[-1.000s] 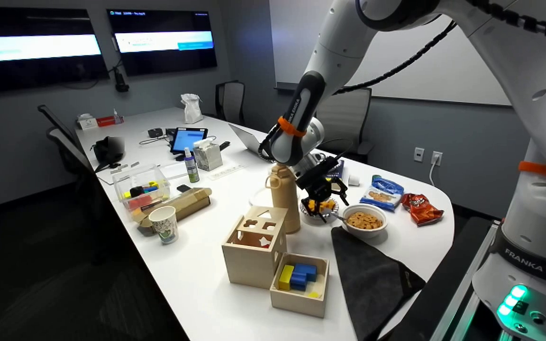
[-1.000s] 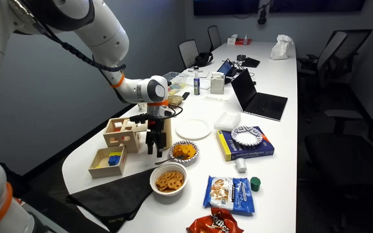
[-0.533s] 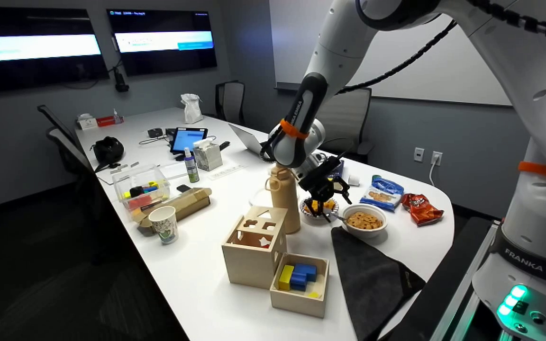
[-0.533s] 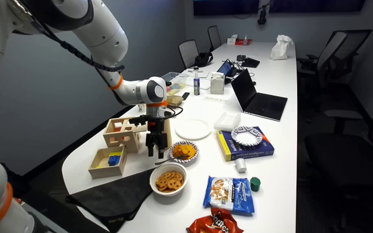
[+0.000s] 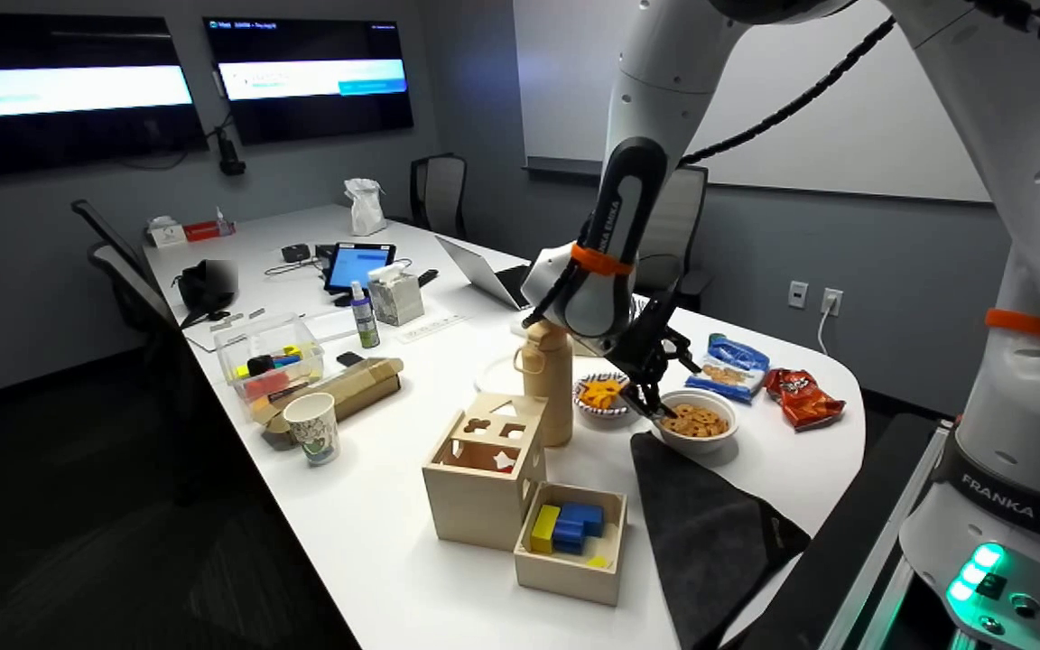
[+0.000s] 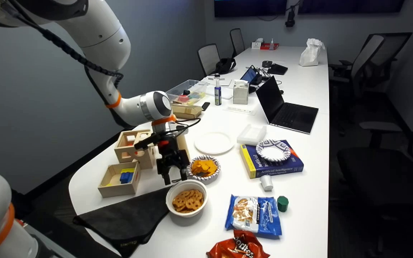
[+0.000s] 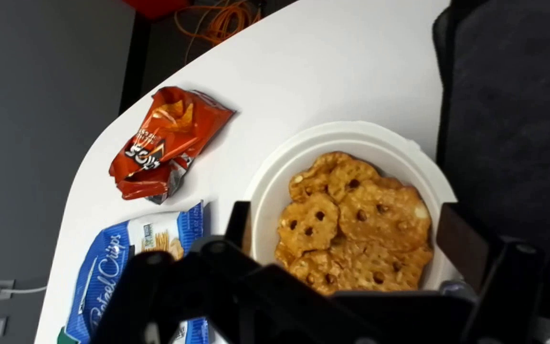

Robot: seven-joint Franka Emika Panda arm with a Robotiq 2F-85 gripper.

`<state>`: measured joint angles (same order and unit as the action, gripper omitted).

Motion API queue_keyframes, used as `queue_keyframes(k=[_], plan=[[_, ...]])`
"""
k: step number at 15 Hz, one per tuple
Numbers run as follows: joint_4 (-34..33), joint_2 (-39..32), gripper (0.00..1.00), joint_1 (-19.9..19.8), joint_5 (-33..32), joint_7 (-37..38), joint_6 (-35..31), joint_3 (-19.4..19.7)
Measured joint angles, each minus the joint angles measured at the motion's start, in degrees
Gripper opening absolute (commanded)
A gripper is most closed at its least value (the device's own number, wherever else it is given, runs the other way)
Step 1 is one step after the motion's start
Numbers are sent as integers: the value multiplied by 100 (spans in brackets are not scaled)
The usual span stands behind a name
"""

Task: Stir inside the white bowl with the kitchen utensil

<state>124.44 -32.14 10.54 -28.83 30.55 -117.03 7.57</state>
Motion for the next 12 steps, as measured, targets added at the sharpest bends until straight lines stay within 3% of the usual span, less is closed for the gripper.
queue_keyframes(k=[7,12], plan=[[619,108,100,48,-1842,-120,-1057,-26],[1145,134,100,46,-3124,313,-1786,-67]])
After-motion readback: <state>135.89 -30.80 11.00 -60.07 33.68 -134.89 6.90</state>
